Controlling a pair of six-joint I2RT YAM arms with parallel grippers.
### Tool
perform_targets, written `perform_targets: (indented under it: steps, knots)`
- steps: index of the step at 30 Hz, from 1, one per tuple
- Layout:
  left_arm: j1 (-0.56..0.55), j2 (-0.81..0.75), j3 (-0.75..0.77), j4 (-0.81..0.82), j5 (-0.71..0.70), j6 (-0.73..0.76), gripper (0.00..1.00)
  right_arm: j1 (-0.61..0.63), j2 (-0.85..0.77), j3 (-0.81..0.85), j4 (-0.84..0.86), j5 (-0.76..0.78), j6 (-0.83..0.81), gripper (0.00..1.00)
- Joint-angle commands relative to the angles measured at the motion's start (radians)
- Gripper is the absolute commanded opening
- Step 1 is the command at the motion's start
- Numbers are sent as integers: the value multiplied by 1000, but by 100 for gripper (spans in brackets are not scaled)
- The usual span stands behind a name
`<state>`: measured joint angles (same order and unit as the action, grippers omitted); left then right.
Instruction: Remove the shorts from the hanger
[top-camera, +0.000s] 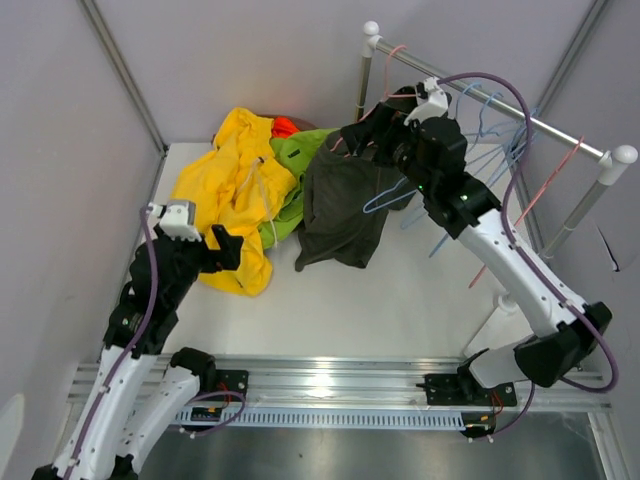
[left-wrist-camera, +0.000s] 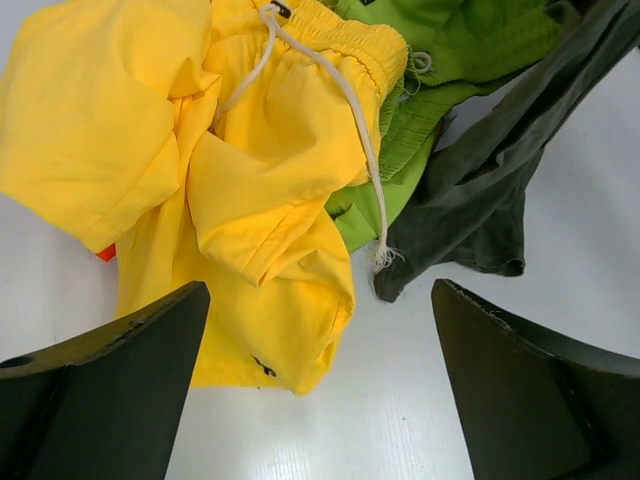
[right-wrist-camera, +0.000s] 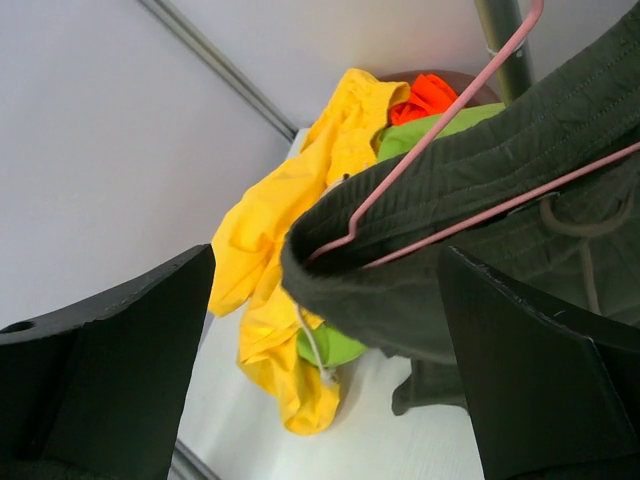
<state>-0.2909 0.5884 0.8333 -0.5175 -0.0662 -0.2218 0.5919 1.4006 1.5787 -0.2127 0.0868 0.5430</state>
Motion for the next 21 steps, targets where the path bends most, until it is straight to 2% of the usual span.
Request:
perform_targets:
  steps: [1,8,10,11,16,17,19,20,21]
  knots:
    - [-7,-77,-51,70,14,-34,99,0,69,67,111,62,-32,99]
    - [-13,-67,-69,51,2,-47,99,-17,170,76,196,122,3,95]
    - [-13,-70,-71,56,6,-45,99,-18,190,75,232,128,9,86]
    - [-13,-71,-76,60,8,-45,99,-17,195,73,248,129,12,77]
    - [-13,-64,-76,62,12,-47,99,-17,218,75,274,139,20,55]
    - [-13,-64,-73,60,12,-47,99,-17,222,75,279,139,21,46]
    - [-13,-65,-76,62,11,-48,99,-12,221,73,279,145,25,35]
    - [-13,-67,-77,63,11,-48,99,-12,218,72,279,146,23,25]
    - [-13,-67,-79,63,11,-48,99,-9,216,70,277,146,23,20]
